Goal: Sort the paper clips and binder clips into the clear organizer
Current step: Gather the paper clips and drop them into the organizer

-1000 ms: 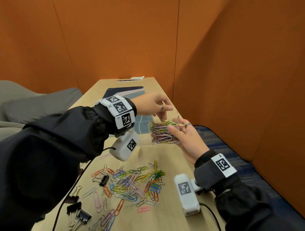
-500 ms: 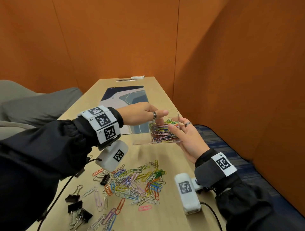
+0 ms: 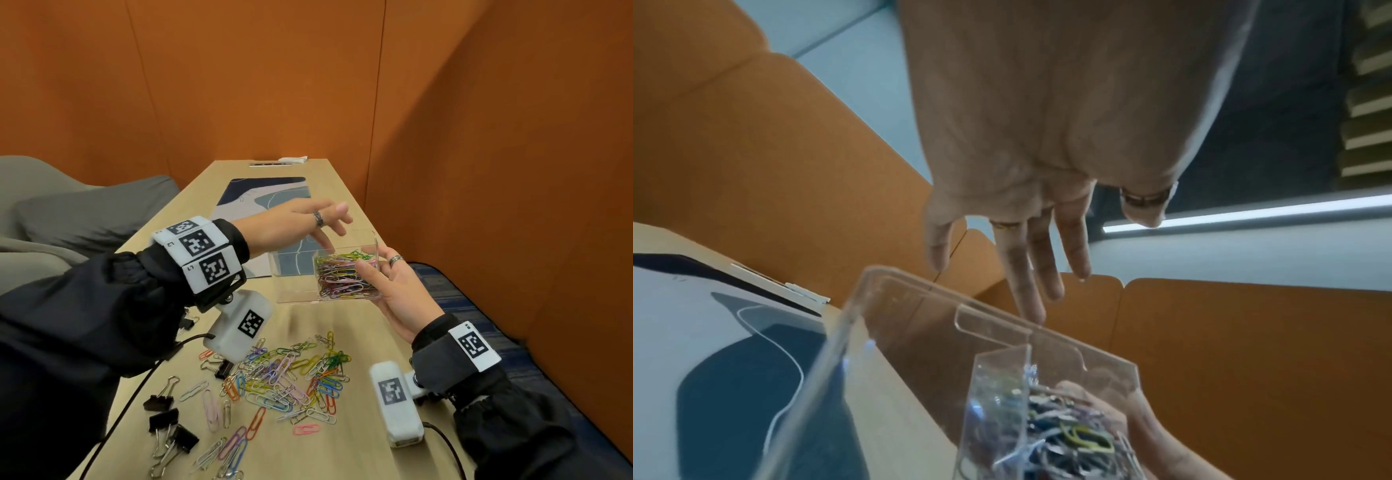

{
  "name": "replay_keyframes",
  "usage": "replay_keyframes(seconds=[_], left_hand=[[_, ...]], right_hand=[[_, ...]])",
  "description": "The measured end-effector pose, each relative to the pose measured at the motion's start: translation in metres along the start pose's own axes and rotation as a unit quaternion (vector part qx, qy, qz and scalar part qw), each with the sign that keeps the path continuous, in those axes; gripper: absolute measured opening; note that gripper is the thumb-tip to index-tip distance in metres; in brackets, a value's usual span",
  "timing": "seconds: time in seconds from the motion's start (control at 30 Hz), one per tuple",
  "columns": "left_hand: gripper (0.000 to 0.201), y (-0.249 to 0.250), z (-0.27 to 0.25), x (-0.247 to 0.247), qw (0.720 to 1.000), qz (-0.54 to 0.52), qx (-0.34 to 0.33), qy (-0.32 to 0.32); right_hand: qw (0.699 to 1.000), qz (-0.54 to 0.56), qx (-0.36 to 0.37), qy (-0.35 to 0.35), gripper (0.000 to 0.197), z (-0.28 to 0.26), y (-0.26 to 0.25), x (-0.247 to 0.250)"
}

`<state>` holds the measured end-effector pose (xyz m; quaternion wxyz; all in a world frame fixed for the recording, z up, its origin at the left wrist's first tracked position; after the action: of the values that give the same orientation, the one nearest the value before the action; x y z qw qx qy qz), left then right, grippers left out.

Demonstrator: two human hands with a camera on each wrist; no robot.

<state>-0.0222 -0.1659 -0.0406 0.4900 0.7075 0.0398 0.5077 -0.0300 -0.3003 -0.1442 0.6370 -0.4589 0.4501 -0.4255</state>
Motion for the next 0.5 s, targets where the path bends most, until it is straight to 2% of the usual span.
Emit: replay_keyframes(seconds=[0.07,0.17,0.23,0.37,0.5], left_hand=[[0.034,-0.001,-0.01,0.012,0.999,-0.013,-0.018,0.045],[0.026,-0.011,-0.033,0.033,0.992,-0.027,-0.025,0.123],[0.028,-0.023,-0.052,0.044,0.988,-0.034,-0.02,0.149],[0.064,-0.052,-0.08,0.048,0.992,-0.052,0.018,0.11],[0.082,-0.073,-0.102,0.046,0.993,-0.083,0.014,0.079]], right_hand=[[1.0,0.0,0.002,-0.005,0.088,0.0,-0.002,-0.002],[0.999,0.022,0.008,-0.026,0.078,-0.001,-0.007,-0.008],[0.998,0.043,0.012,-0.046,0.078,-0.002,-0.009,-0.014],[0.992,0.078,0.01,-0.101,0.08,-0.002,-0.013,-0.04],[0.987,0.075,0.003,-0.144,0.074,0.003,-0.022,-0.07]])
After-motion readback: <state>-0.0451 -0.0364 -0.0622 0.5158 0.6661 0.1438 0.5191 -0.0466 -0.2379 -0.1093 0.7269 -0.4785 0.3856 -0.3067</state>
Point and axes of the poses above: each hand's wrist, its own z-axis towards the middle knuckle, its own x-axis out of the back of the hand, y = z × x, the point moved 7 cm from there along z, towards the middle knuckle, and after that the axes turned 8 degrees about -y, right-handed, at the moved point
